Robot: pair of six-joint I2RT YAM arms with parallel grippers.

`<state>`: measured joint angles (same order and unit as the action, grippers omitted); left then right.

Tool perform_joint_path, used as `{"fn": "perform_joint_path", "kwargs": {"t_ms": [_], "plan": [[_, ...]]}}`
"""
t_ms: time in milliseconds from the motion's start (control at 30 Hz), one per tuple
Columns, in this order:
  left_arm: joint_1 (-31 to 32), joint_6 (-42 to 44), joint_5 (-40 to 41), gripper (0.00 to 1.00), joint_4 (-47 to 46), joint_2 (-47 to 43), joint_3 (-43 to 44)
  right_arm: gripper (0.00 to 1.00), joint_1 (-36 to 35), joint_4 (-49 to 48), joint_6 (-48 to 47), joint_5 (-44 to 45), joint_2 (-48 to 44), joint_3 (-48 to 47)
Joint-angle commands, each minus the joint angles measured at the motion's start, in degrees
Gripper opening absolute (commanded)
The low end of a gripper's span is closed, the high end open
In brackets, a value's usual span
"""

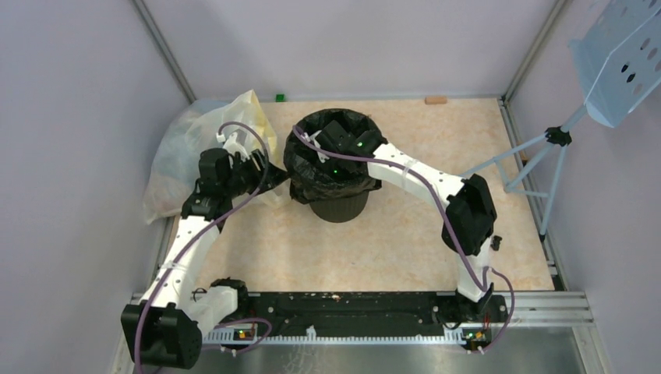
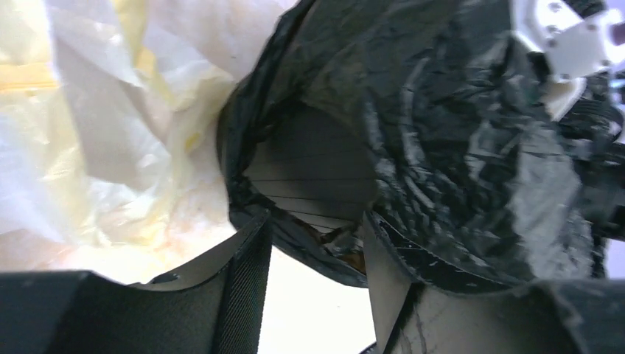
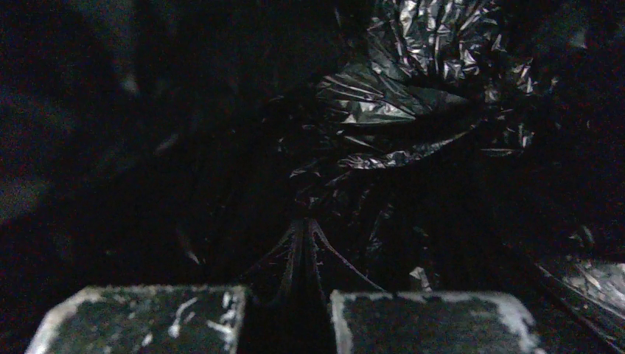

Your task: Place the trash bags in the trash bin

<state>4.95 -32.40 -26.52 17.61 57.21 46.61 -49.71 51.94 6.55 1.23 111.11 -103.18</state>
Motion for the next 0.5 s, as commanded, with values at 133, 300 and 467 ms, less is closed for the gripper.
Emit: {"fn": "perform_joint_path", "kwargs": {"t_ms": [133, 300, 467], "plan": [[-0.2, -8.86, -16.18, 0.48, -16.47, 2.03, -2.92, 0.0, 1.63, -1.38, 0.21, -6.45, 1.79, 0.17], [-0.2, -9.63, -18.17, 0.45, -17.19, 5.94, -2.75, 0.0, 2.98, -0.32, 0.24, -7.25, 4.29, -0.07], [-0.2, -9.25, -20.61, 0.43, -20.41, 9.85, -2.6, 0.0, 4.27, -2.11, 0.36, -8.53, 5.1, 2.16]]}}
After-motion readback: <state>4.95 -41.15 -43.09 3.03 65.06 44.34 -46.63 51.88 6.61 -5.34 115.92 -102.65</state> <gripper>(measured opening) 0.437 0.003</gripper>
